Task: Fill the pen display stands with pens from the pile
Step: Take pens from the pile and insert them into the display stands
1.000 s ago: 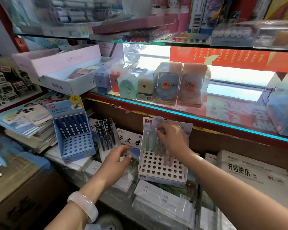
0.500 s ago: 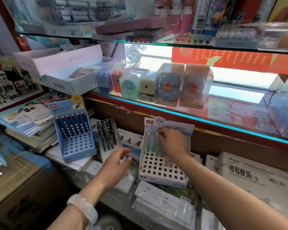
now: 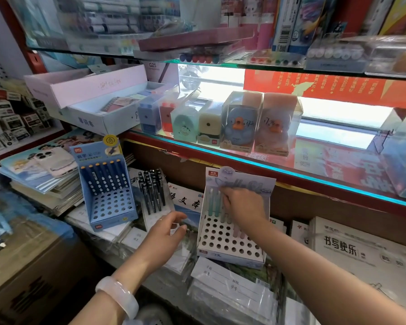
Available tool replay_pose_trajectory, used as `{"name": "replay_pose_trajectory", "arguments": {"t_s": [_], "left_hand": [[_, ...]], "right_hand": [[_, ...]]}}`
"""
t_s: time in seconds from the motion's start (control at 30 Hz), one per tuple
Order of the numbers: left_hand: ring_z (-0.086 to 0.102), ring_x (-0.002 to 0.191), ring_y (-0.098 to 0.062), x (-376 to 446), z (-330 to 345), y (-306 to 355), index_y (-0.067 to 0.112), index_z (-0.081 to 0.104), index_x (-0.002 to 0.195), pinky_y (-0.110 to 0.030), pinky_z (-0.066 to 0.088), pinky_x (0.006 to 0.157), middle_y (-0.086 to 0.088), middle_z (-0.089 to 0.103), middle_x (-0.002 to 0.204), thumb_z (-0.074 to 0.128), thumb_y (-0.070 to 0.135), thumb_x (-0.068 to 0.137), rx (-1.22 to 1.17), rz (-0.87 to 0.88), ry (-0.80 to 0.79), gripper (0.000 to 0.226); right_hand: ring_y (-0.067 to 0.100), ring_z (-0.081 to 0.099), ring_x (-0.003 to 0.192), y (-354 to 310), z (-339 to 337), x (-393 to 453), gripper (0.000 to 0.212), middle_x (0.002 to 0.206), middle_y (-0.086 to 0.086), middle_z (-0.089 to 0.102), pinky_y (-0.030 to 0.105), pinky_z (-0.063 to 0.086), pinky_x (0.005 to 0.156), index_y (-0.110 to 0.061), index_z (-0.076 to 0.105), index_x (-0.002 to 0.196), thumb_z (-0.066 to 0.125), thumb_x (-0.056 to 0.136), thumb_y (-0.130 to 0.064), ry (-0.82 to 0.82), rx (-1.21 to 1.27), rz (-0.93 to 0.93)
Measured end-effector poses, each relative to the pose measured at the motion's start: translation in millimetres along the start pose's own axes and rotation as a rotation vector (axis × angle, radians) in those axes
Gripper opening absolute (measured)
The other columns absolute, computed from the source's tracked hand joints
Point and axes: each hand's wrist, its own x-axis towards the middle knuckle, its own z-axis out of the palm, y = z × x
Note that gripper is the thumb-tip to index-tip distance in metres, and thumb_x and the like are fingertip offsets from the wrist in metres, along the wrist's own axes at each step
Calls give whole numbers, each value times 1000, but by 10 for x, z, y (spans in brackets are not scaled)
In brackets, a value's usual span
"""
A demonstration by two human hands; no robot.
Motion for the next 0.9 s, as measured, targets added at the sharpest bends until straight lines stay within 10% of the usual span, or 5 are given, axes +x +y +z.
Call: {"name": "replay_pose_trajectory", "arguments": {"t_s": [0.23,0.63,0.9], "left_hand": [[47,117,-7,-47,-19,-2,37,48,112,-26,39,97,10,52,122,46,26,97,7,5,-17,18],[46,112,-7,-121,-507,264,28,48,124,-15,41,80,8,49,124,45,25,97,64,43,97,28],[46,121,-16,-745,-1697,-237,16,46,129,-25,36,95,-2,49,127,51,22,95,106,-85,381,35]], "right_hand": [[17,64,89,-52,-40,69,28,101,-1,66,24,40,62,-26,54,124,48,97,-28,-116,-86,-15],[3,52,56,-167,-325,116,29,77,-6,58,9,38,47,-23,56,124,47,97,-22,-161,533,78],[9,61,91,-1536,-520,272,41,99,-5,63,25,51,83,-21,51,130,60,90,-24,-291,561,-276]]}}
